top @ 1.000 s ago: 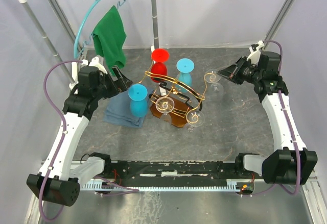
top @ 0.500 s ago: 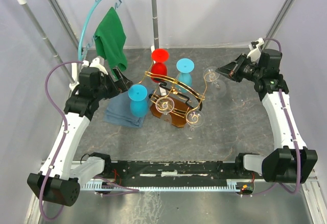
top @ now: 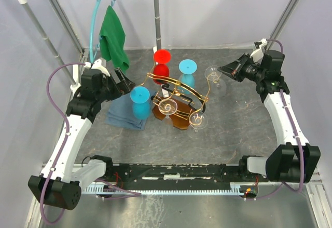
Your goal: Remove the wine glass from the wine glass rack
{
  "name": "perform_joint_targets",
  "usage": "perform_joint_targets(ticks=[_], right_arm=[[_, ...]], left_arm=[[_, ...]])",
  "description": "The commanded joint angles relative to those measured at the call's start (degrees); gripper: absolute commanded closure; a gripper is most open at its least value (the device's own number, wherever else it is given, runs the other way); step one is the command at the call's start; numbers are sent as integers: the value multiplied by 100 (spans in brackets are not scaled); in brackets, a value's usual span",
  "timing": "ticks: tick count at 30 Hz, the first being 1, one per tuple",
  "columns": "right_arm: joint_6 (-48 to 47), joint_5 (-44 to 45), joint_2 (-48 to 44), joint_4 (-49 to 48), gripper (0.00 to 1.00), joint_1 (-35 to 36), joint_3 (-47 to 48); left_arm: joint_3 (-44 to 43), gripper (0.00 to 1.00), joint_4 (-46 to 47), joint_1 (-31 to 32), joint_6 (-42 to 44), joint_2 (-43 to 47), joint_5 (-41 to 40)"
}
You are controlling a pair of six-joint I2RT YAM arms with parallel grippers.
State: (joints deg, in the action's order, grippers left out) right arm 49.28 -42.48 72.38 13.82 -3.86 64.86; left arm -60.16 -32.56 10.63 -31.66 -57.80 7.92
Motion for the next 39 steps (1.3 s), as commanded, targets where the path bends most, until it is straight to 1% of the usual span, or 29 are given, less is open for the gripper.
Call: perform_joint_targets(ticks=[1, 4, 7, 11, 16, 19, 23, 25, 28, 33, 37, 39], right_arm=[[350, -212, 128, -1145, 99, -27, 8], [570, -487, 190, -1496, 99, -27, 19], [683, -774, 174, -1593, 99, -25, 39], [793, -1164, 48, -1528, 99, -27, -49], [688, -1329, -290, -1180, 99, -27, -319], [343, -1353, -516, -605, 99, -27, -433], [216, -1378, -921, -213, 99, -25, -529], [-136, -1339, -1100, 359, 99, -35, -382], [-817, -1147, -1254, 1668, 99, -75, 2], [-1015, -1094, -1500, 2351, 99, -197, 144], [-1575, -799, -1542, 3172, 99, -260, 402], [-1914, -470, -1516, 3777, 99, -292, 624]], left_arm=[[73, 1, 141, 0, -129, 41, 248], [116, 1, 142, 2, -130, 39, 193], [155, 1, 136, 2, -147, 49, 70], [171, 1, 139, 1, -164, -6, 112], [204, 1, 168, 1, -187, -74, 179], [200, 1, 186, 5, -143, -82, 127], [198, 1, 180, 2, -108, -84, -44], [229, 1, 188, 2, -161, -49, -100], [295, 1, 154, 2, -179, 60, -302], [347, 1, 48, 1, -22, 289, -780], [378, 1, 55, 8, 33, 300, -753], [441, 1, 76, 8, 53, 303, -749]])
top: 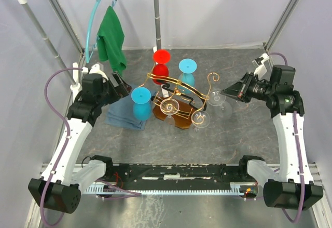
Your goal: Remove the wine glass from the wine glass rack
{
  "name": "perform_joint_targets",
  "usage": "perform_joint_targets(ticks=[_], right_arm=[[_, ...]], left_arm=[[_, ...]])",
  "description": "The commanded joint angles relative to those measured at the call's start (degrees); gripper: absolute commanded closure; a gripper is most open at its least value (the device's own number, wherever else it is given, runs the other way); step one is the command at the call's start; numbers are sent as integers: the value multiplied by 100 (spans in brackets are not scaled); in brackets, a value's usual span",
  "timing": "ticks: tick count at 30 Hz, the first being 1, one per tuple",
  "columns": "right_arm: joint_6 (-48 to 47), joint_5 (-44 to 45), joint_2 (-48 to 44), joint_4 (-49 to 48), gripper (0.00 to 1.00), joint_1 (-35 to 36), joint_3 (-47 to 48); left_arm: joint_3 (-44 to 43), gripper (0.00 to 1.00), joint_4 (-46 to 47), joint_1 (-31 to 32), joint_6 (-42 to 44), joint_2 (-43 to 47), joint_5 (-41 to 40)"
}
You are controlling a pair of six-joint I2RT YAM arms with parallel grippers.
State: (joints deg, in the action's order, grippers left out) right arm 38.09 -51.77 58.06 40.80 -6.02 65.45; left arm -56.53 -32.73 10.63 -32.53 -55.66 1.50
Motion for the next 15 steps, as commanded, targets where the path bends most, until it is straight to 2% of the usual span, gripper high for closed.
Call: perform_joint_targets(ticks=[1, 5, 9, 12, 15], right_arm=[[-918, 589, -83, 1218, 99, -99, 642], [-1252, 1332, -78, 1719, 99, -238, 1061], [-1622, 2704, 50, 2252, 99, -258, 1560], [-1776, 3685, 243, 2252, 99, -259, 1720], [-1895, 4171, 671, 2000, 99, -247, 1698]], left_arm=[[123, 1, 107, 7, 135, 97, -96], [361, 1, 284, 5, 0, 162, 178], [494, 1, 302, 5, -52, 284, 188], [548, 1, 297, 5, -43, 344, 131], [625, 1, 343, 8, -74, 354, 173]])
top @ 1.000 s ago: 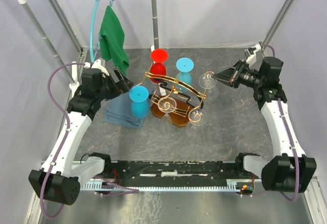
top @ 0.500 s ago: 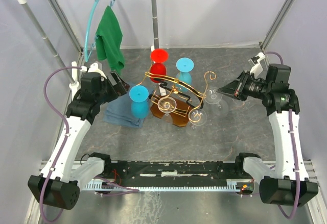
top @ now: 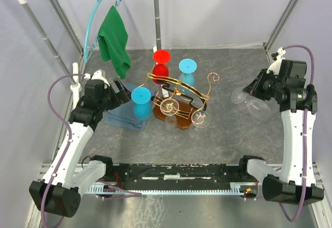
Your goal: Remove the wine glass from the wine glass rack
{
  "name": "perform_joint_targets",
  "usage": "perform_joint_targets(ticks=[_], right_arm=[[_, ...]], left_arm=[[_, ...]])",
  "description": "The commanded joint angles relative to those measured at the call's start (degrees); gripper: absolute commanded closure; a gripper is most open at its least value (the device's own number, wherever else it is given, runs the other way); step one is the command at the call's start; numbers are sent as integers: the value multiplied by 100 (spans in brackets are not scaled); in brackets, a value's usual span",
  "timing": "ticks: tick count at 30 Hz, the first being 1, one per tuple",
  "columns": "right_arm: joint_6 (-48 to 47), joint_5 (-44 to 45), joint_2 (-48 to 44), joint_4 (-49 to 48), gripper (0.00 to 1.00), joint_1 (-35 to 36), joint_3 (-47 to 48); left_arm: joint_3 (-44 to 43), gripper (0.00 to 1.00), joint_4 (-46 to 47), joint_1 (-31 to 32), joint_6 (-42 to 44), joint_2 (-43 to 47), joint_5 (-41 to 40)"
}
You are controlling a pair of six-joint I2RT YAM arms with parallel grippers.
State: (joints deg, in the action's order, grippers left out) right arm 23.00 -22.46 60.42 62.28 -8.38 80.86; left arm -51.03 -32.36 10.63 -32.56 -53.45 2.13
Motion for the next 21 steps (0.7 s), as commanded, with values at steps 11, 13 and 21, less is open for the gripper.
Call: perform_joint_targets(ticks=[11, 13, 21], right_arm=[[-851, 5103, 3311, -538, 99, 1299, 1954], [-1113, 5526, 4052, -460, 99, 1307, 2709], [-2946, 7433, 6442, -1312, 99, 1298, 4946]], left_arm=[[430, 1, 383, 4, -177, 189, 193], [438, 1, 298, 0, -185, 251, 198], [548, 1, 394, -6, -421, 486, 414]])
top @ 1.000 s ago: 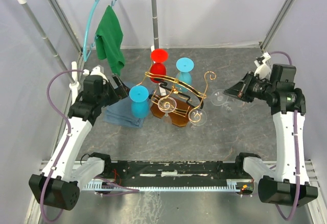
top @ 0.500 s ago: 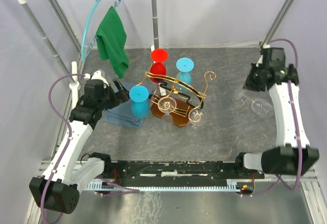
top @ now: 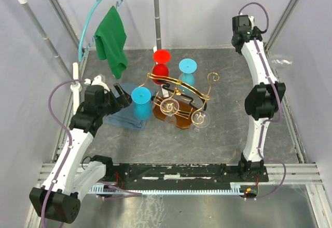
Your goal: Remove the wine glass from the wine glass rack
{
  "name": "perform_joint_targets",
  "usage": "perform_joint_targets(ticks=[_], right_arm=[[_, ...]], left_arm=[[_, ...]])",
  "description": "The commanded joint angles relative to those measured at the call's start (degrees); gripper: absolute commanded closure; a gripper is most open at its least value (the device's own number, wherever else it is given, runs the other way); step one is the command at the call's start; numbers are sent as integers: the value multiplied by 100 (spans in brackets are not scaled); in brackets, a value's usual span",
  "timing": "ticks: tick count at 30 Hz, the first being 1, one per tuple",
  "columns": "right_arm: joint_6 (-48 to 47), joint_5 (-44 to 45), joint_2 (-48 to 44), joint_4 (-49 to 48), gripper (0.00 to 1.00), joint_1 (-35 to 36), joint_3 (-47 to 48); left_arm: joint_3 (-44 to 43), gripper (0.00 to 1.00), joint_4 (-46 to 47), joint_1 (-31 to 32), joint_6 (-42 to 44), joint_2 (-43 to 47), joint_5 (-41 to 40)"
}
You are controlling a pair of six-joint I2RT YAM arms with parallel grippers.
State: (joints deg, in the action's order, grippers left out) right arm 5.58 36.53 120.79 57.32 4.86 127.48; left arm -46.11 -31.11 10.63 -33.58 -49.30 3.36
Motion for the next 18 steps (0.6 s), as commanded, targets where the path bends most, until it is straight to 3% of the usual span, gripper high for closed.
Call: perform_joint_targets(ticks=[1, 7, 11, 15, 18], right_arm=[[-1405, 1571, 469, -1232, 99, -27, 174], [-3205, 2143, 1628, -2970, 99, -42, 555], [-4437, 2322, 1881, -4222, 99, -73, 255], [-4972, 2220, 2099, -4347, 99, -132, 139], [-5157, 2297, 2034, -4588, 99, -211, -527]], left_arm=[[76, 1, 340, -4, -429, 20, 401], [-22, 1, 258, -5, -457, -277, 666], [-5, 1, 262, -8, -455, -290, 625], [-16, 1, 277, -7, -431, -405, 715], [12, 1, 245, -4, -408, -404, 799]])
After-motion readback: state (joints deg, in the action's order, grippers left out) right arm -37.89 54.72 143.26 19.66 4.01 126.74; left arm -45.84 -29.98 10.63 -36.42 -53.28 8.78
